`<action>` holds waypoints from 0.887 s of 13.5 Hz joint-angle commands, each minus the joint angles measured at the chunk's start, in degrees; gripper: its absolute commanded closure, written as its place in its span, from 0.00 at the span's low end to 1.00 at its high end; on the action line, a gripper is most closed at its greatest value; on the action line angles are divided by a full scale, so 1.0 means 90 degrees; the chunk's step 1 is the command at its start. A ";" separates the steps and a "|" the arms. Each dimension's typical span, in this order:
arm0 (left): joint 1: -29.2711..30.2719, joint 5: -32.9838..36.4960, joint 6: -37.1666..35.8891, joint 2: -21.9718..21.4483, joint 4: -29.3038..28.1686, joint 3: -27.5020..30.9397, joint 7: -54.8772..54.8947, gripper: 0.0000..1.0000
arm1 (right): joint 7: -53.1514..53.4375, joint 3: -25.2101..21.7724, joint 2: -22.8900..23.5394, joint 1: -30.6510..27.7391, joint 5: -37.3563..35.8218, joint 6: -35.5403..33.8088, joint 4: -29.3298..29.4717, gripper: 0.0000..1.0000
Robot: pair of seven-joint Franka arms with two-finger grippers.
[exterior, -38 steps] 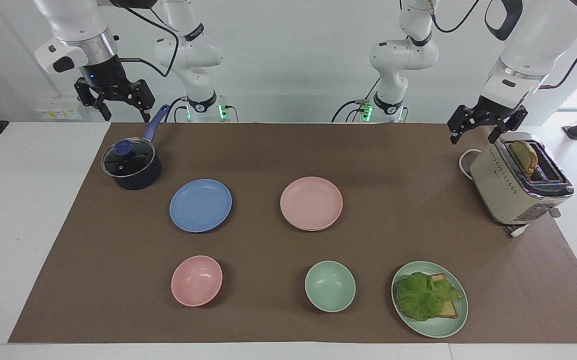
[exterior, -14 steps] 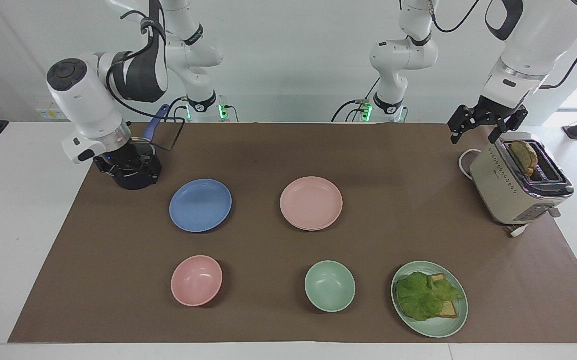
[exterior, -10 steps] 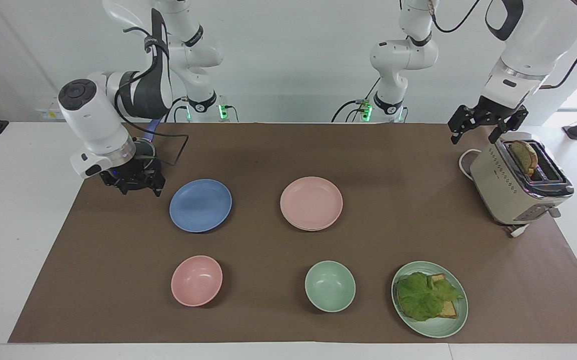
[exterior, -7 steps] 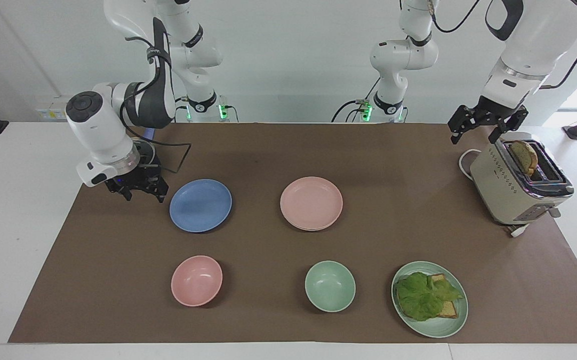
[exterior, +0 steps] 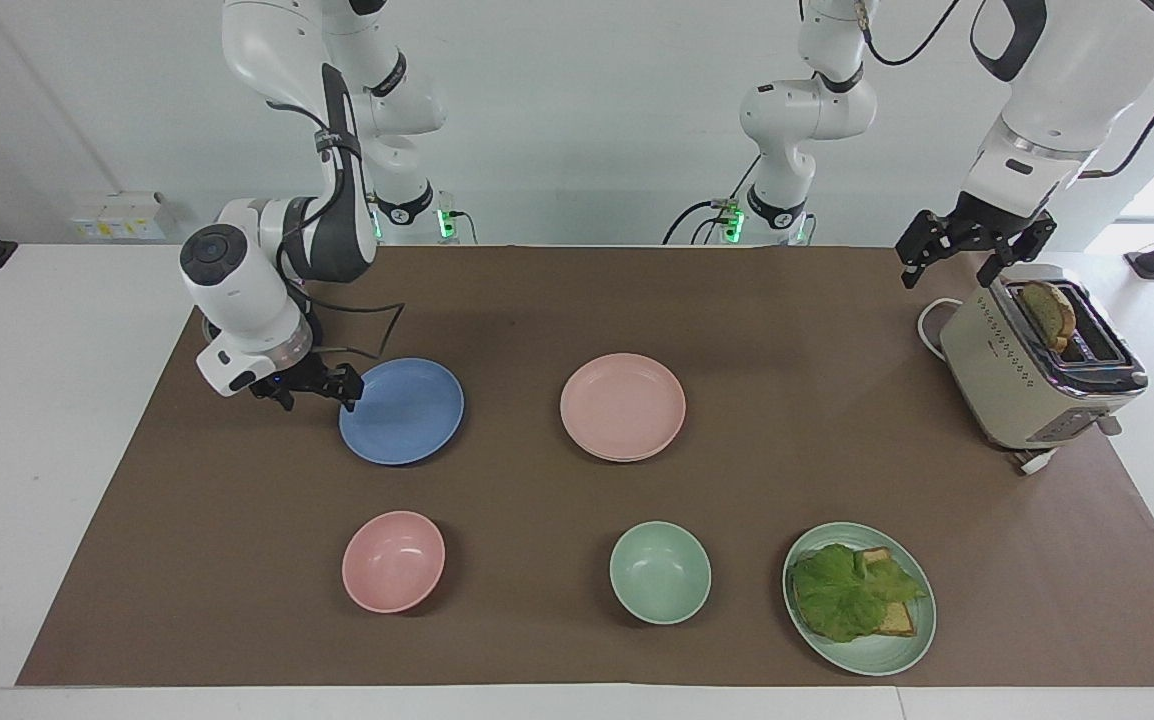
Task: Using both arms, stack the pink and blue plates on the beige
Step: 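Reach the right gripper to the blue plate's rim and grasp it, then carry the blue plate with the right gripper onto the pink plate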
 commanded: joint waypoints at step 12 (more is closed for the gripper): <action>0.0043 0.0071 -0.0066 -0.0032 -0.0012 -0.0036 -0.0001 0.00 | -0.0459 0.0004 0.0232 -0.0027 0.0512 0.0453 -0.0513 1.00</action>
